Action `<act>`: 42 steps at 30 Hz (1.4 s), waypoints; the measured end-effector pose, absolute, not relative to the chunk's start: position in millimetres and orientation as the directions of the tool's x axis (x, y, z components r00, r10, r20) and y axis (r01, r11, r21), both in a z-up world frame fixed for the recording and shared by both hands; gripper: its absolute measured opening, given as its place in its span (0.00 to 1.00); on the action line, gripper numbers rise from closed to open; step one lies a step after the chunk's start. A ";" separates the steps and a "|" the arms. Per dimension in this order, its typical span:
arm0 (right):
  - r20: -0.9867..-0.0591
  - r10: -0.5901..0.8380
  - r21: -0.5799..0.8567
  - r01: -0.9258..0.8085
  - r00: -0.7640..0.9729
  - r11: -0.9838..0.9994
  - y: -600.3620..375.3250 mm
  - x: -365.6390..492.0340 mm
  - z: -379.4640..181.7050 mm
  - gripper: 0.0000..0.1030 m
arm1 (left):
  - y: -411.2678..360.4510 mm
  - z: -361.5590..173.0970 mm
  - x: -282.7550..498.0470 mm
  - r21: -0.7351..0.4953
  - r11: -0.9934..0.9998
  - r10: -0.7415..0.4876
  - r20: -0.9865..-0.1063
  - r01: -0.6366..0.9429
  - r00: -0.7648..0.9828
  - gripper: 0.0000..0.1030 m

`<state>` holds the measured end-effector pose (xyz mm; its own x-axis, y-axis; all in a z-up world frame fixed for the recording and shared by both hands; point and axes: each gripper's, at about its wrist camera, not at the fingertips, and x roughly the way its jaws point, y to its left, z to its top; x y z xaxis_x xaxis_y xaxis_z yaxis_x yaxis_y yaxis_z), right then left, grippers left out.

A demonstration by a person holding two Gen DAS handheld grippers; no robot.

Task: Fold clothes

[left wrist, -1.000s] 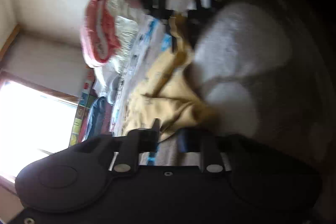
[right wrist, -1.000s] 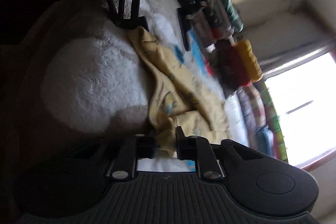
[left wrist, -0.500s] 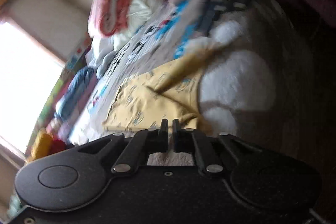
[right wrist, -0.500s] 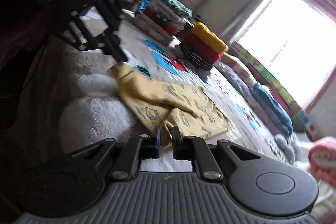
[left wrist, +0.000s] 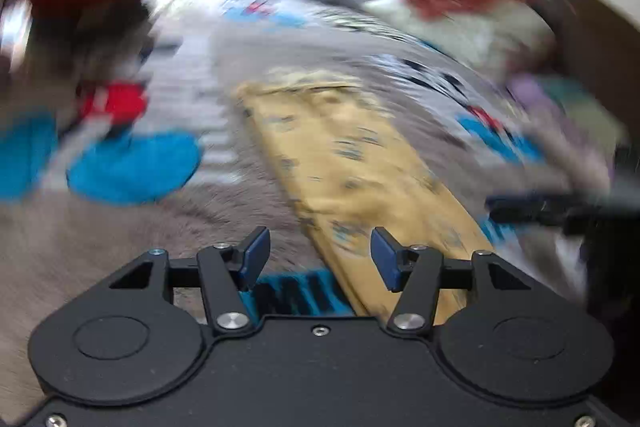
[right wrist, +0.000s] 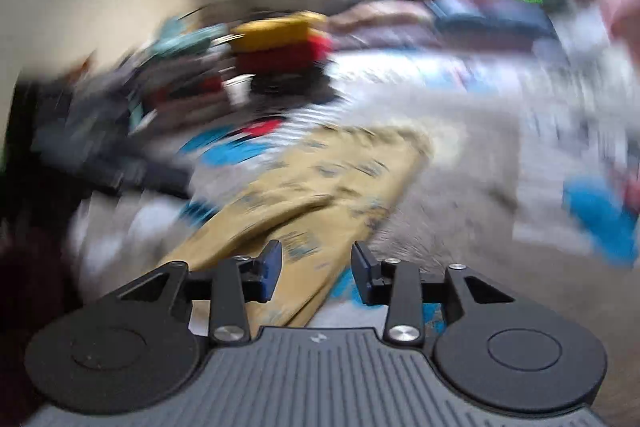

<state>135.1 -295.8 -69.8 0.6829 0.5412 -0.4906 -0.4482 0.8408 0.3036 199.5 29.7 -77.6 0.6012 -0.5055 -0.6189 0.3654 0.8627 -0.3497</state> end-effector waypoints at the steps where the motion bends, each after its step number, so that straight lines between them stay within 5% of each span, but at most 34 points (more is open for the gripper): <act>1: -0.501 0.547 0.386 -0.392 0.671 0.835 -302.4 155.0 -77.4 0.42 | 36.9 -84.3 211.2 -0.417 0.852 -0.522 -0.615 0.318 0.591 0.53; 5: -0.490 0.593 0.588 -0.260 0.638 0.766 -318.0 213.8 -110.6 0.46 | 60.2 -103.1 254.1 -0.639 0.744 -0.614 -0.541 0.194 0.575 0.53; 11: -0.436 0.667 0.730 -0.197 0.604 0.655 -326.6 275.1 -127.1 0.44 | 59.1 -105.6 311.0 -0.727 0.668 -0.668 -0.493 0.158 0.557 0.53; 16: -0.413 0.707 0.794 -0.153 0.573 0.588 -333.3 328.6 -131.3 0.41 | 52.9 -109.9 356.2 -0.727 0.669 -0.674 -0.505 0.155 0.539 0.33; 23: -0.418 0.724 0.792 -0.170 0.548 0.586 -322.1 389.2 -135.8 0.34 | 45.4 -111.0 394.9 -0.718 0.675 -0.686 -0.524 0.173 0.505 0.31; 27: -0.438 0.714 0.781 -0.163 0.546 0.603 -318.0 400.0 -138.0 0.14 | 40.3 -104.4 401.6 -0.681 0.701 -0.677 -0.541 0.212 0.499 0.11; 42: -0.310 0.704 0.653 -0.395 0.639 0.646 -315.0 326.0 -56.4 0.11 | 33.4 -13.7 312.5 -0.539 0.702 -0.700 -0.399 0.466 0.592 0.10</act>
<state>326.0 -315.0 -56.4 0.6392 0.7039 -0.3098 -0.3951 0.6461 0.6530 312.5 33.4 -13.7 0.5917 -0.7002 -0.3994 0.4665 0.7015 -0.5388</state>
